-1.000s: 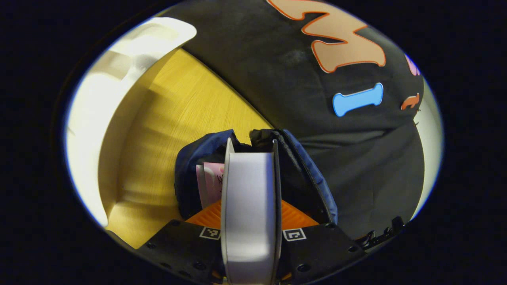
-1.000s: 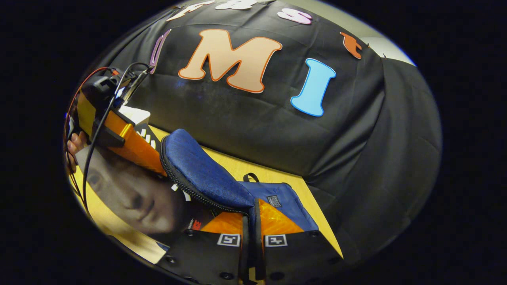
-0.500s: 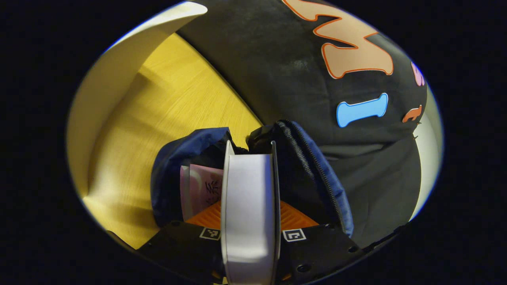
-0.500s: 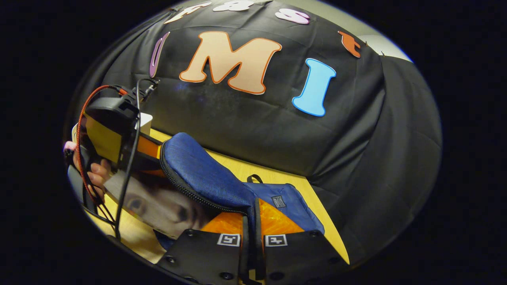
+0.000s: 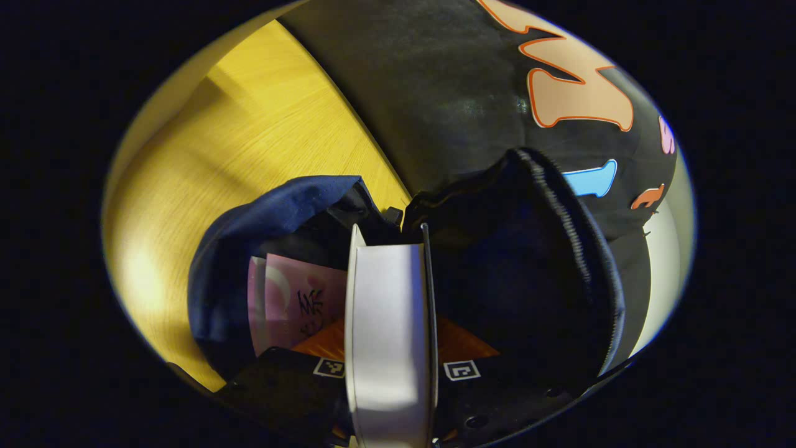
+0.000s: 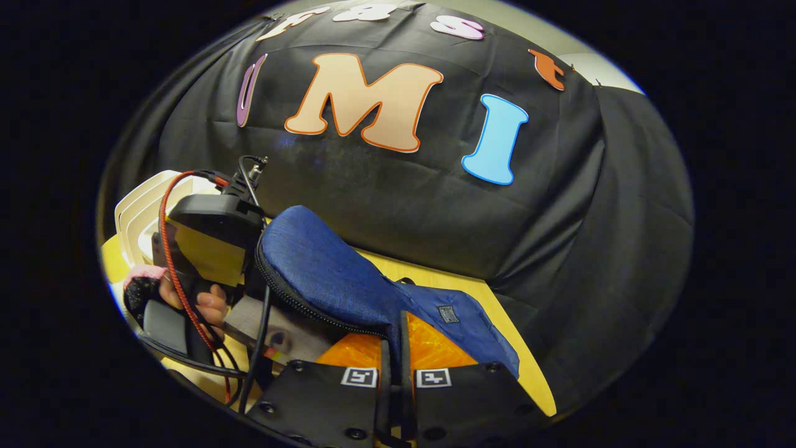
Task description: Open the schoolbag, grab two books from the bookshelf and put them into the schoolbag.
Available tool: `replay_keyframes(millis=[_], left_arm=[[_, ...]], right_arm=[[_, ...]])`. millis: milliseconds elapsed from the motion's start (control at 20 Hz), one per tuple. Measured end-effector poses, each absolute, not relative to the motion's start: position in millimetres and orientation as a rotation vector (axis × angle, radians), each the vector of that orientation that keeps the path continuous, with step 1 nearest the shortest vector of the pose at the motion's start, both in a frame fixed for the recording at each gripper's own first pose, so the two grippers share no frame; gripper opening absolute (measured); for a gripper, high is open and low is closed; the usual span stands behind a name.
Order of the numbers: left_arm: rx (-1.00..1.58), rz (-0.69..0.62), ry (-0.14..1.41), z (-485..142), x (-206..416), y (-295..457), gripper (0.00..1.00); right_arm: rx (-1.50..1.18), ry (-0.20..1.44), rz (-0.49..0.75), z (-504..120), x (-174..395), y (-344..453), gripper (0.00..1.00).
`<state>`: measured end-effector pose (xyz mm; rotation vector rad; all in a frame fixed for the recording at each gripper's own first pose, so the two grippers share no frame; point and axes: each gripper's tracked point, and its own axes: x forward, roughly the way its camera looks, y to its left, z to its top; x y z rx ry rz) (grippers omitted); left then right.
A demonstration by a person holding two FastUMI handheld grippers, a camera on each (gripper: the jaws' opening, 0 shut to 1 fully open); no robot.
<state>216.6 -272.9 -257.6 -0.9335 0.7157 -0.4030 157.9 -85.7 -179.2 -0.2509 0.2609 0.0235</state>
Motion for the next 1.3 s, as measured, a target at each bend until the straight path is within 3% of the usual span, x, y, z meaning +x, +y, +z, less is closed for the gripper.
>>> replay_keyframes(millis=[600,900,1000,1050,1100,1150,1300], left_arm=[[-0.984,-0.413,0.757,-271,226,-301,0.41],[-0.862,-0.399,0.784,-266,216,-295,0.41],[-0.759,-0.358,0.787,-270,213,-283,0.47],[-0.73,-0.348,0.787,-271,209,-273,0.66],[-0.709,-0.335,0.794,-270,208,-267,0.68],[-0.696,-0.335,0.798,-268,203,-263,0.8],[-0.581,-0.307,0.802,-264,190,-242,0.92]], right_arm=[[-0.219,0.255,0.017,-181,155,-87,0.1],[-0.19,0.248,0.006,-180,157,-94,0.09],[-0.173,0.253,0.005,-182,157,-96,0.09],[-0.165,0.254,0.004,-181,156,-96,0.09],[-0.165,0.256,0.004,-182,156,-95,0.08],[-0.17,0.257,0.006,-183,155,-94,0.09],[-0.183,0.262,0.012,-187,156,-93,0.09]])
